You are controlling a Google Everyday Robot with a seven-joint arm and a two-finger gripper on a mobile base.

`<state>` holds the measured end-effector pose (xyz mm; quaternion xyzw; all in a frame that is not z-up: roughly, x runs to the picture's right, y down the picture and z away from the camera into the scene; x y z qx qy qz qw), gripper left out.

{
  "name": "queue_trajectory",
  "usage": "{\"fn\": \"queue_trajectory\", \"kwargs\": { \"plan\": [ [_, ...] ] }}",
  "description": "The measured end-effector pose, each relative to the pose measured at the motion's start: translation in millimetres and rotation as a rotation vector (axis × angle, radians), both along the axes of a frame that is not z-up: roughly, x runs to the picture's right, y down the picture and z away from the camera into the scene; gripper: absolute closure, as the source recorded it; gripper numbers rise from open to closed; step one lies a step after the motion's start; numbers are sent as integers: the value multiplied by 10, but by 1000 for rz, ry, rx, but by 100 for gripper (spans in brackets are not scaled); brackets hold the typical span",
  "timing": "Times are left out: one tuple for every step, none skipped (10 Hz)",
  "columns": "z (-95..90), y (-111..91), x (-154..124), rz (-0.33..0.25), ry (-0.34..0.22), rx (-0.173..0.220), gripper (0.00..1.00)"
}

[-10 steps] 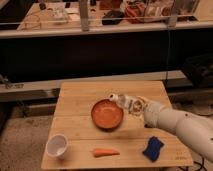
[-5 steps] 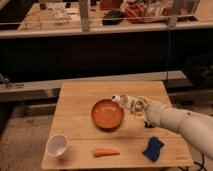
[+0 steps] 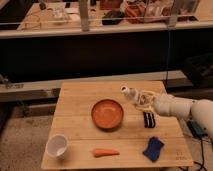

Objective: Stand the bottle upright

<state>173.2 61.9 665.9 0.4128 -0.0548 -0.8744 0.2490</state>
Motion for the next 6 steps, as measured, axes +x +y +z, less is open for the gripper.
{"fn": "queue_trajectory", "kwargs": {
  "plan": [
    [47, 8, -19, 9, -46, -21, 100],
    [81, 23, -66, 16, -87, -38, 100],
    [109, 43, -131, 16, -118, -55, 100],
    [163, 88, -254, 22, -165, -93, 100],
    [196, 115, -335, 29, -197, -123, 100],
    [230, 150, -378, 57, -218, -163, 100]
  ]
}}
